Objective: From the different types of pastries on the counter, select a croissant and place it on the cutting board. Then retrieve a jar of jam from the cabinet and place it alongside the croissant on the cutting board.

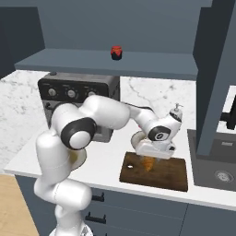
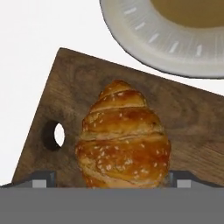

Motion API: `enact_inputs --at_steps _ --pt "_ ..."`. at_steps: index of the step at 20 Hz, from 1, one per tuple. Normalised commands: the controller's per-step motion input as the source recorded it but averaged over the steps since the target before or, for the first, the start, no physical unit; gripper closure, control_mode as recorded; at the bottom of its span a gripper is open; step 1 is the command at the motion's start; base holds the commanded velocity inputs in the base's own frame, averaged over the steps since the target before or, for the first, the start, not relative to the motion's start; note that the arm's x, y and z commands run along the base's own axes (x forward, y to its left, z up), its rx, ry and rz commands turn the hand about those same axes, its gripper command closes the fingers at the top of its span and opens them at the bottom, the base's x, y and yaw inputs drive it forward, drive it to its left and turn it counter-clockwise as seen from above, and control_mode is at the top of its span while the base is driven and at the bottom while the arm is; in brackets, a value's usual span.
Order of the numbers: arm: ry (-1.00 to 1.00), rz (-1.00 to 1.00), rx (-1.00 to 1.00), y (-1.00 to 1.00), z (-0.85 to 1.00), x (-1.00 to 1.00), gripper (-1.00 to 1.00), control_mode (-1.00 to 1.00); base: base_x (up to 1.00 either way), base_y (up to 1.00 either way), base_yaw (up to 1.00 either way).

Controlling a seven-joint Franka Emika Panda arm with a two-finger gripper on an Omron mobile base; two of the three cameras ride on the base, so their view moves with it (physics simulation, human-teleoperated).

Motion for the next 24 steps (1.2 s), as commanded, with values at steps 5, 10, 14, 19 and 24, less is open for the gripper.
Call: enact_inputs --at_steps 5,10,14,19,24 --pt "0.00 0.00 -0.08 0.42 0.35 -0.55 -1.00 -1.00 0.00 0.00 0.00" --pt "-0.06 0.00 -0.16 0.38 0.41 -0.45 -1.00 -1.00 0.00 0.00 0.00" --pt "-0.15 -0.01 -0.25 0.26 0.76 -0.28 -1.00 -1.00 0.00 0.00 0.00" --pt "-0.22 -0.01 -0.26 0.36 0.59 -0.33 -1.00 -1.00 0.00 0.00 0.00" --pt "-0.33 0.02 -0.21 0.46 0.36 -0.49 -1.00 -1.00 0.00 0.00 0.00"
